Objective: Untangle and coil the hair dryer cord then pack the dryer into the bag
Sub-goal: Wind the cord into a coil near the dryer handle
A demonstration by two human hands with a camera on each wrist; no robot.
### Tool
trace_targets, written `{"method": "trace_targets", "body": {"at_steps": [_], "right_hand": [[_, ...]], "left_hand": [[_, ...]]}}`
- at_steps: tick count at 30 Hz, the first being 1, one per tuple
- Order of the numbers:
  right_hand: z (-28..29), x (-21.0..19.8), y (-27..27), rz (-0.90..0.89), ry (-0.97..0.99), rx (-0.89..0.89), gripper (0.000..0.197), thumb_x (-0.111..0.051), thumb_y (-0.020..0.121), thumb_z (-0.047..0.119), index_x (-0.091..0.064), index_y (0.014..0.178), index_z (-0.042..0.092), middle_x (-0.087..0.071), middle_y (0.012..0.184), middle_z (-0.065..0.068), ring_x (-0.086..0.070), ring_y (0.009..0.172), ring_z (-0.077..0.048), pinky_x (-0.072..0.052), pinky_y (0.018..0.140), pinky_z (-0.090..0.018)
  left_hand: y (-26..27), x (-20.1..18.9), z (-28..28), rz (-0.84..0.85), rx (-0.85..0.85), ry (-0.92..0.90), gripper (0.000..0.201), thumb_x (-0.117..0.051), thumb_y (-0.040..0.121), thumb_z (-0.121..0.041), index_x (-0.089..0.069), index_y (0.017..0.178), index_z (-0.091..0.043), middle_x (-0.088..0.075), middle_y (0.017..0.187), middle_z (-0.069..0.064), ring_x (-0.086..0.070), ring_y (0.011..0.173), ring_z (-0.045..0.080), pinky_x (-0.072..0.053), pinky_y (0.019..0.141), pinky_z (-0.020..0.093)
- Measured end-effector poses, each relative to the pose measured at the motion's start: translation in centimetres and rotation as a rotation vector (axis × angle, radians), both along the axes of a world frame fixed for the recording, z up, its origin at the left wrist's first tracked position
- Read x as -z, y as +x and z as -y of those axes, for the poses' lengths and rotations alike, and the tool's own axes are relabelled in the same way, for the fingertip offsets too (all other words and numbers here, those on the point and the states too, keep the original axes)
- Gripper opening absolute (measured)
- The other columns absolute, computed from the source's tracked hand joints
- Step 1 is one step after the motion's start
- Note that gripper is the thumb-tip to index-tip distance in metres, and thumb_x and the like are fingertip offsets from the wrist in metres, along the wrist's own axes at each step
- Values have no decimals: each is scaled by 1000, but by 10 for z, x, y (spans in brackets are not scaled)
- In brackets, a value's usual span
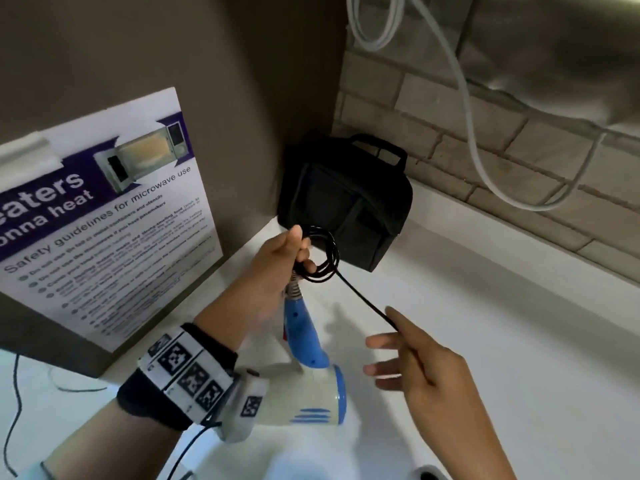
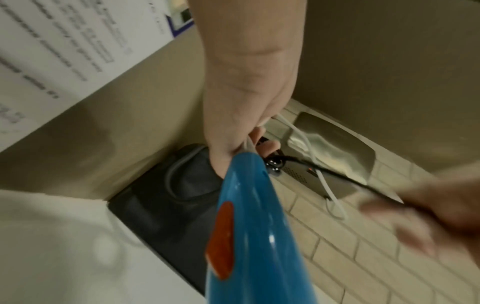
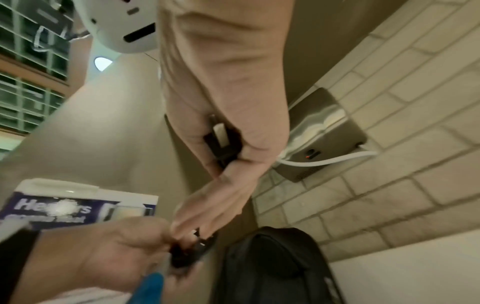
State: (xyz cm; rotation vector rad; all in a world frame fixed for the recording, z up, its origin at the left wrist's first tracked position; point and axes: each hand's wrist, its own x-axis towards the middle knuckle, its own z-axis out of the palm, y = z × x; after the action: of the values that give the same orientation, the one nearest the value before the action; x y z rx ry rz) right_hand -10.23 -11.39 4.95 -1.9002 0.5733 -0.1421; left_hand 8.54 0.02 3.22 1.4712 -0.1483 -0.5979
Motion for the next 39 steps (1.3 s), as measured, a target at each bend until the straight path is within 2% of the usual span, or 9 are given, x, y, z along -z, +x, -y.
{"method": "trace_targets", "body": {"at_steps": [2,5,9,15,20,25,31,35,39], "right_hand": [[14,15,-13,-51,48,107,53,-29,95,-8,-53,116,33,-71,93,1,-71,65,-19,-59,64,-29],[29,41,-18,-204,-95,60,46,-30,95,-4,-55,116,28,-72,92,6,-71,64,-11,-57,69,-33],[36,43,-13,-215,-123,-54,41,-38,91,-6,-61,101,26,-72,80,15,-68,67,-6,-48,71,-21],[19,12,18,-103,310,-139,34,-68,85,18,-60,112,37,-68,98,5,-61,62,-10,-51,67,-20],[9,2,50,56,728,-16,13,-63,86,10,-66,98,13,-51,63,8,-37,48,-5,-38,52,-18],[13,-2,56,91,991,-66,10,-58,84,13,-63,84,5,-47,60,4,-33,39,-1,-31,44,-13],[15,5,66,98,797,-55,22,-56,82,13,-63,100,1,-62,63,7,-33,41,-1,-27,47,-15],[11,2,66,-3,148,-179,26,-51,95,11,-66,114,21,-65,70,21,-47,56,2,-37,53,-9],[27,22,57,-60,-376,-176,30,-45,96,1,-71,90,15,-69,85,12,-60,82,3,-43,74,-14]], "left_hand": [[0,-3,-3,-126,46,-181,42,-32,102,-36,-45,67,-16,-36,56,-5,-45,47,6,-48,63,18],[-10,-2,3,-138,165,-213,42,-33,101,-38,-46,68,-15,-31,54,-7,-34,46,8,-52,84,26],[-18,-7,3,-122,200,-163,44,-35,98,-45,-45,65,-18,-28,52,-9,-29,46,7,-45,91,29],[-27,-10,3,-73,240,-162,41,-46,93,-46,-40,63,-19,-31,50,-13,-29,45,5,-31,88,37],[-31,-9,4,3,295,-115,42,-46,96,-41,-44,60,-21,-29,52,-9,-30,48,7,-35,67,23],[-18,-9,-6,-124,376,-153,32,-51,93,-42,-50,72,-17,-34,54,-8,-45,50,6,-42,61,18],[-9,-9,-8,-234,410,-215,30,-48,96,-33,-48,72,-14,-27,57,-5,-36,47,5,-43,50,11],[1,-1,-18,-245,372,-259,31,-42,97,-34,-46,73,-15,-29,60,-5,-32,49,5,-45,58,13],[8,-1,-27,-273,314,-315,32,-38,98,-30,-46,71,-15,-29,62,-4,-32,48,5,-48,62,14]]}}
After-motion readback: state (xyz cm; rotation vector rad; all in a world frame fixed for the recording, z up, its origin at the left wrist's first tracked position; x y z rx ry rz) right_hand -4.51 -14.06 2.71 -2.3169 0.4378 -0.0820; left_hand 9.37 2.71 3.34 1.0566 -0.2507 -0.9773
